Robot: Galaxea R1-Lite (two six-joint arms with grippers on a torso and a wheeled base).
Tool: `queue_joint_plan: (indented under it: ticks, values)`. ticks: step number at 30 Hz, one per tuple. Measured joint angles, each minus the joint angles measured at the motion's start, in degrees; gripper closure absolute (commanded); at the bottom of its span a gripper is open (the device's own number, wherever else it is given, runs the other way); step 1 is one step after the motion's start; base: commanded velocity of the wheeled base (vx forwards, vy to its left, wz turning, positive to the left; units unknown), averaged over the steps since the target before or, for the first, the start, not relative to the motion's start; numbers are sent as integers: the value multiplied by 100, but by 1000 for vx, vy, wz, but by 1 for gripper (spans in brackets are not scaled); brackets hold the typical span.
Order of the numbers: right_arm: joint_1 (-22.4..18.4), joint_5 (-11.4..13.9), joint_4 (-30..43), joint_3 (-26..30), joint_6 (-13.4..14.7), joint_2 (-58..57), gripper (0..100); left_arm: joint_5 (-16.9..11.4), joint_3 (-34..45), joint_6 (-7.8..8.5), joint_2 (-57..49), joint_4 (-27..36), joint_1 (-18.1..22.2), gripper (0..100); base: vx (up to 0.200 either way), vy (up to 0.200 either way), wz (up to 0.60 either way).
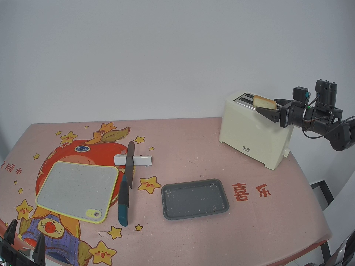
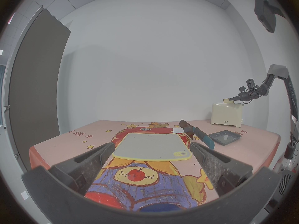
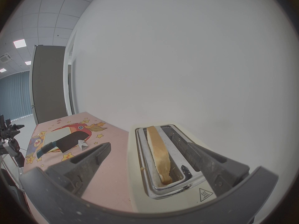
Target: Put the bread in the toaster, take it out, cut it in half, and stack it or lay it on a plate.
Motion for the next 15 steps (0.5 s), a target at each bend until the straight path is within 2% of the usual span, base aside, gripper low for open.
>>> queue_joint_plan:
  ticks: [3,4,15]
  values:
    - [0,0,5,-34,-2,46,0,0,0,0,0,0,0,0,0,0,0]
    - [0,0,6,-37,-2,57,100,0,0,0,0,0,0,0,0,0,0]
    - [0,-6,-2,-11,0,72,100,0,0,0,0,-2,0,0,0,0,0]
